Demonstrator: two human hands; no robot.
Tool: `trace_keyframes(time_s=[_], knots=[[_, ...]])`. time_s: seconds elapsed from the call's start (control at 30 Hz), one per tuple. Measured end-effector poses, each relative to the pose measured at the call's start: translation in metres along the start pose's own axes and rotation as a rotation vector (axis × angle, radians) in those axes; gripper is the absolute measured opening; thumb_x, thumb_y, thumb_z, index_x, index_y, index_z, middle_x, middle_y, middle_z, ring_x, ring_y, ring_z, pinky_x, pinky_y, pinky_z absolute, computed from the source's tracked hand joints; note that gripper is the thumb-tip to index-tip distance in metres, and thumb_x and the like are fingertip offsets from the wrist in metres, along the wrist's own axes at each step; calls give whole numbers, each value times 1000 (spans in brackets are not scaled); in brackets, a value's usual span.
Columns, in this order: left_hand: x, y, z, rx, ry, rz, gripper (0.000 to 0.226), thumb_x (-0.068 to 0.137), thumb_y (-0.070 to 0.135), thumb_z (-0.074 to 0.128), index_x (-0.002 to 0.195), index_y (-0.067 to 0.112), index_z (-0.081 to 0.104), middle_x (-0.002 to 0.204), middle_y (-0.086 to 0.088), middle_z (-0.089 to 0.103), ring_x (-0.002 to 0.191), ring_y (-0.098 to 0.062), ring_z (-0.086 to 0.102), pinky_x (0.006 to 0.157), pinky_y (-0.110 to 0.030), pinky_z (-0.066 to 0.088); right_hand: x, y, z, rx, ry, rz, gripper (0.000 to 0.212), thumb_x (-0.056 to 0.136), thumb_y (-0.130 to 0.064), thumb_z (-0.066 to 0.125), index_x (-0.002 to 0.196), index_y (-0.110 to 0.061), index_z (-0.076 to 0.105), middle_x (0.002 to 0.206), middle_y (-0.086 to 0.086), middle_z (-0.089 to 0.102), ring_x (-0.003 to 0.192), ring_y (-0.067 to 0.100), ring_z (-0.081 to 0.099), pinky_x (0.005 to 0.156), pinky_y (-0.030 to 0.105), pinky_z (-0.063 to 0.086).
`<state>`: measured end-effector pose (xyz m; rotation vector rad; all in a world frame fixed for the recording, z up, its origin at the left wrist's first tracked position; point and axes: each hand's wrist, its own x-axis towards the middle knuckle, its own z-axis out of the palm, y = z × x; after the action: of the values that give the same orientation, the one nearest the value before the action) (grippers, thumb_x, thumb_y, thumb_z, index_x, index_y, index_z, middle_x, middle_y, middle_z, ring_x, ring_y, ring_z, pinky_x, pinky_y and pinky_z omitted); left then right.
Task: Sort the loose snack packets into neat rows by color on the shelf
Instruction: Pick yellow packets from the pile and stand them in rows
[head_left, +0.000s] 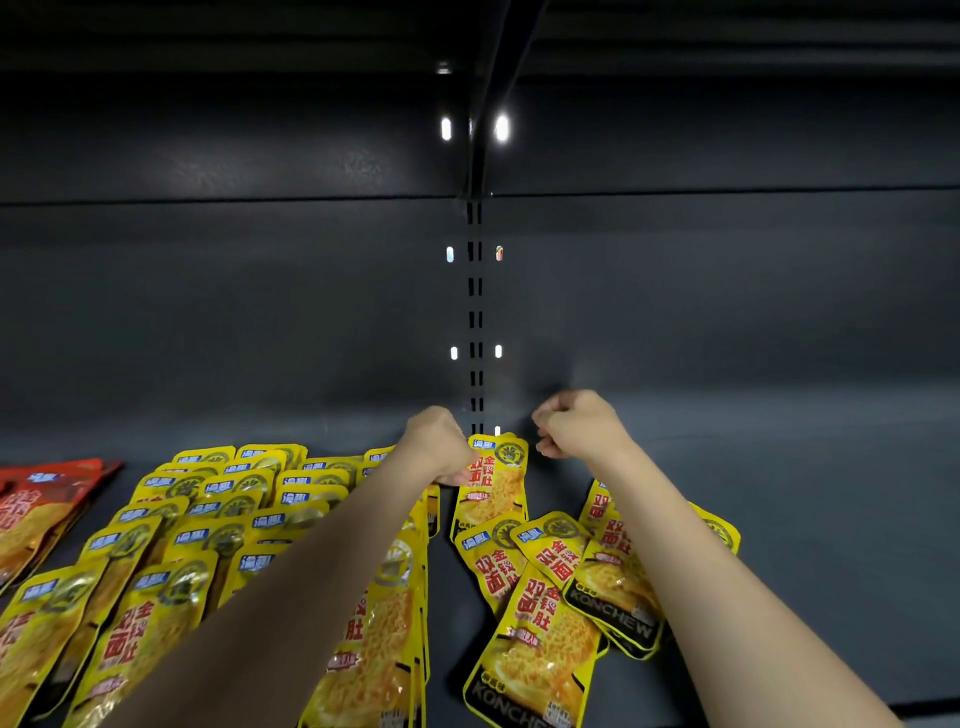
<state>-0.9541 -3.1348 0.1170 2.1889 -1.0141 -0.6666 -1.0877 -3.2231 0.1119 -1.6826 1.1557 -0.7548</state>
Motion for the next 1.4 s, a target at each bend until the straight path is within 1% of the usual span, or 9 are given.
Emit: trace_keyframes(time_s=[0.07,0.17,0.27,0.67,0.93,1.03,1.17,1.27,1.4], knots=[[-2,0,-1,88,41,49,18,86,8,66,72,11,54,55,-6,66,50,-17,60,77,-36,58,-2,-1,-1,-8,1,3,22,91,-8,53,70,-15,56,70,3,57,49,13,59,63,26,55],[-12,5,-7,224,156,182,3,85,13,65,86,12,63,100,-13,68,80,-25,62,80,-34,53,-6,-8,-5,11,24,-36,22,90,-7,52,71,-15,57,68,3,58,50,13,59,60,24,55],[-30,12,-19,227,173,277,19,86,26,67,101,15,68,109,-5,65,100,-24,62,88,-33,51,-12,-18,-10,24,31,-99,21,90,-7,52,71,-15,57,67,4,59,51,14,60,63,26,55],[-73,-1,-1,551,-196,291,29,75,38,76,88,20,57,90,-4,55,80,-18,51,74,-29,43,-88,-22,-55,-123,-3,-252,21,90,-9,48,77,-20,61,68,-5,61,44,1,55,49,16,45],[-73,16,0,747,-286,179,70,61,50,83,114,11,59,117,-4,60,99,-22,56,88,-34,48,-122,11,-63,-110,7,-212,19,92,-17,53,76,-24,61,70,-9,63,55,9,56,58,24,42],[-72,19,0,809,-327,156,59,62,53,81,99,17,51,102,0,50,87,-21,45,77,-30,40,-124,19,-65,-119,7,-188,19,91,-16,54,76,-25,61,72,-7,63,59,12,58,61,27,43],[-71,20,-1,811,-361,124,70,63,56,79,111,9,59,112,0,55,100,-21,53,89,-30,44,-125,29,-64,-142,-4,-162,18,90,-20,55,76,-28,61,79,-4,66,69,15,58,67,30,46],[-69,20,0,798,-343,146,54,64,51,80,97,14,57,104,0,55,93,-21,53,86,-31,45,-126,33,-65,-155,-8,-154,20,91,-20,54,75,-30,60,87,-1,69,72,16,58,73,34,49],[-70,24,-3,742,-265,187,39,74,41,77,95,10,67,99,-3,63,89,-21,57,78,-29,44,-127,38,-71,-144,3,-141,16,93,-25,54,79,-27,62,88,0,69,67,13,58,63,27,46]])
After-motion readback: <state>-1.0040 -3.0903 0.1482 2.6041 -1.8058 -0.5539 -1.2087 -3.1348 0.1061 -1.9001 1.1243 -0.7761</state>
